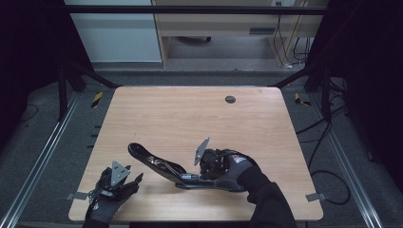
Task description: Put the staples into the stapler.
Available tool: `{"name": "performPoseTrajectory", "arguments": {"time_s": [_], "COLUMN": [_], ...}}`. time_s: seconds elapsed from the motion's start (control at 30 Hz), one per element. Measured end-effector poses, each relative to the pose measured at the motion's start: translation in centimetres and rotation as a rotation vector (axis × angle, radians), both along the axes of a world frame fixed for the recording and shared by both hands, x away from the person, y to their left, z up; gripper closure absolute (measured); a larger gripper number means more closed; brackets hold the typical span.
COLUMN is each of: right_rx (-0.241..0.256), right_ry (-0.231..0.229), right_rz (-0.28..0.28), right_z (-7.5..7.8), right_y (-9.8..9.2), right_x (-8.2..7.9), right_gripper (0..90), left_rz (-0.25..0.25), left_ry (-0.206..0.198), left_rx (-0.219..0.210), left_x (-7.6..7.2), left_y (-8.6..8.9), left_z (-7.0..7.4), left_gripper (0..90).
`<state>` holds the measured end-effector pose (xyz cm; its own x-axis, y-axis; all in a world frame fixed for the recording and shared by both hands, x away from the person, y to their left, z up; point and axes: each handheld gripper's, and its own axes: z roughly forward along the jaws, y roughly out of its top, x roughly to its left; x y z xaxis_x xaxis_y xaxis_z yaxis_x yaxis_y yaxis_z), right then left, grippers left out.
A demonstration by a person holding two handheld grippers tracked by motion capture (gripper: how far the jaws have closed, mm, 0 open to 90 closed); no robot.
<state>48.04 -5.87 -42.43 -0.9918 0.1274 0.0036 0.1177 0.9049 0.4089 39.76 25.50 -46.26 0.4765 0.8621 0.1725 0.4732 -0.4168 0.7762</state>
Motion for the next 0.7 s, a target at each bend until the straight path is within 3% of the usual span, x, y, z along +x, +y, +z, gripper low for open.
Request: {"name": "performPoseTrajectory", "arguments": {"time_s": [0.7], "right_rx": [-0.004], "right_ry": [-0.024], "right_rz": [0.027], "right_z": [-0.09], "right_y": [0.13], "right_x": [-0.18], "right_gripper": [78.4], "left_rz": [0.000], "left_ry": [0.001], "left_rx": [0.002], "left_x": [0.01], "left_y": [-0.01], "left_z": [-0.02], "left_gripper": [44.8]}}
